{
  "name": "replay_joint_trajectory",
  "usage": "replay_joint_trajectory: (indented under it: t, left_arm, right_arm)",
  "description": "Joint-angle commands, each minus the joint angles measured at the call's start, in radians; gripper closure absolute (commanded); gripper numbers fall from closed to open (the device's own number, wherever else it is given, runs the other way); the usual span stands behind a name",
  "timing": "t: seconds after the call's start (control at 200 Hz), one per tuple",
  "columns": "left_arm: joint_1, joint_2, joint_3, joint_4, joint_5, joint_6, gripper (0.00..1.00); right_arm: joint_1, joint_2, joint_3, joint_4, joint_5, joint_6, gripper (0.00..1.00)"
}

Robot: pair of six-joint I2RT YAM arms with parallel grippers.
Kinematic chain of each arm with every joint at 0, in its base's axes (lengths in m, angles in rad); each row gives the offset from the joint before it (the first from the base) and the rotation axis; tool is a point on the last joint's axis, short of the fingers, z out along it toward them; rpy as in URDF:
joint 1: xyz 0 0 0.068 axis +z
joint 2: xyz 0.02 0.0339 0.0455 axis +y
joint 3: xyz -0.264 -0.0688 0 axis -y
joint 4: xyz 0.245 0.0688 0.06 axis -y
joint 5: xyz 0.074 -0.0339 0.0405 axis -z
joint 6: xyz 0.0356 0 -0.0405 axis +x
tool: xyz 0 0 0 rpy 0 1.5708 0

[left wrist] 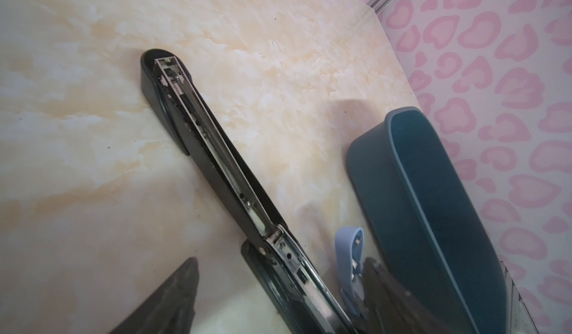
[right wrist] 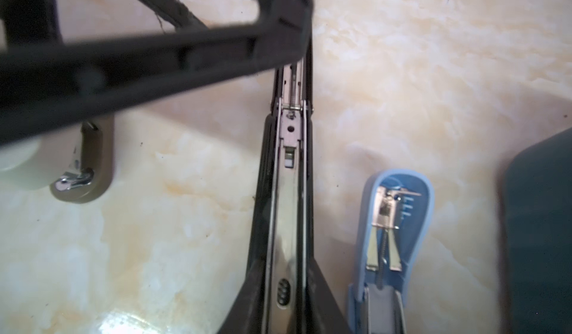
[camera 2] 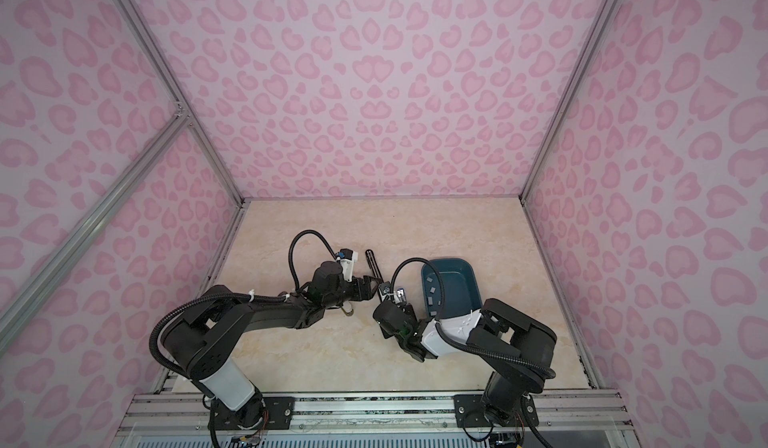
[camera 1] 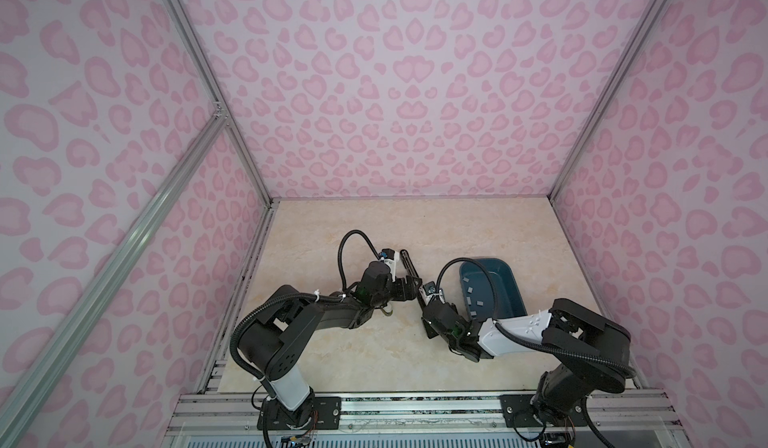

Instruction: Load the staples into the stapler

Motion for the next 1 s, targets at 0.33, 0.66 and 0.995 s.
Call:
replay_joint_trajectory:
  t: [0.33, 0.66, 0.995]
  left_arm:
    - [0.058, -0.084, -0.108, 0.115, -0.078, -0.086, 0.13]
    - [0.118, -0.035, -0.085, 0.119, -0.02, -0.132, 0.13]
    - [0.15, 0.049, -0.022, 0.099, 0.022, -0.184, 0.12]
  right_arm:
    - [0.06, -0.021, 0.047, -0.014, -0.01, -0.005, 0.88]
    - [0.036, 0.03, 0.068, 0.039, -0.068, 0.021, 0.94]
    - [-0.033, 0.012, 0.058, 0.087, -0.162, 0.093, 1.0]
